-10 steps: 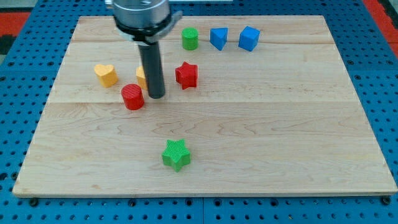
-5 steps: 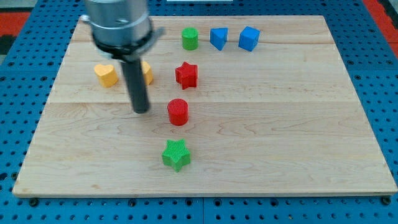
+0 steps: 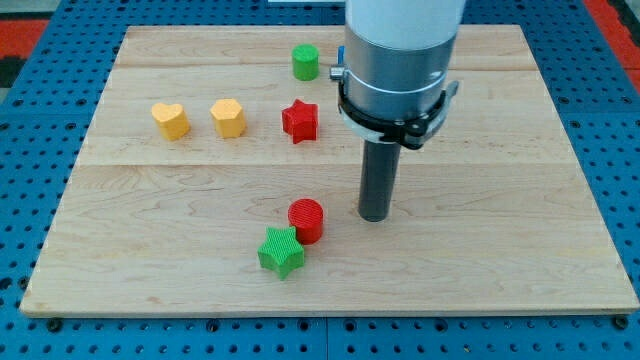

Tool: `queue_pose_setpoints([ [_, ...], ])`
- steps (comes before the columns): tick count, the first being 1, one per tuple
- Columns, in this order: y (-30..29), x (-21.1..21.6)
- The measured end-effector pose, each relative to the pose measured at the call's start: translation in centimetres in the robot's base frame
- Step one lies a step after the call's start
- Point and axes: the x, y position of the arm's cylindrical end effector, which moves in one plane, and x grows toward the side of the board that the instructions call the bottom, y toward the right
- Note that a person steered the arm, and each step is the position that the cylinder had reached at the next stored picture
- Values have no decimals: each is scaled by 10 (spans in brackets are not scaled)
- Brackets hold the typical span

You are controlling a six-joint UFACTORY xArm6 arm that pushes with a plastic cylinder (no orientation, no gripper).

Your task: Move red blocks and green star towards bottom center

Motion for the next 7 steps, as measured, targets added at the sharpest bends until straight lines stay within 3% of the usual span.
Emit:
queue_pose_setpoints([
  [1, 29, -66],
  [2, -6, -147],
  [3, -73, -180],
  [4, -106, -136],
  [5, -71, -67],
  [7, -29, -75],
])
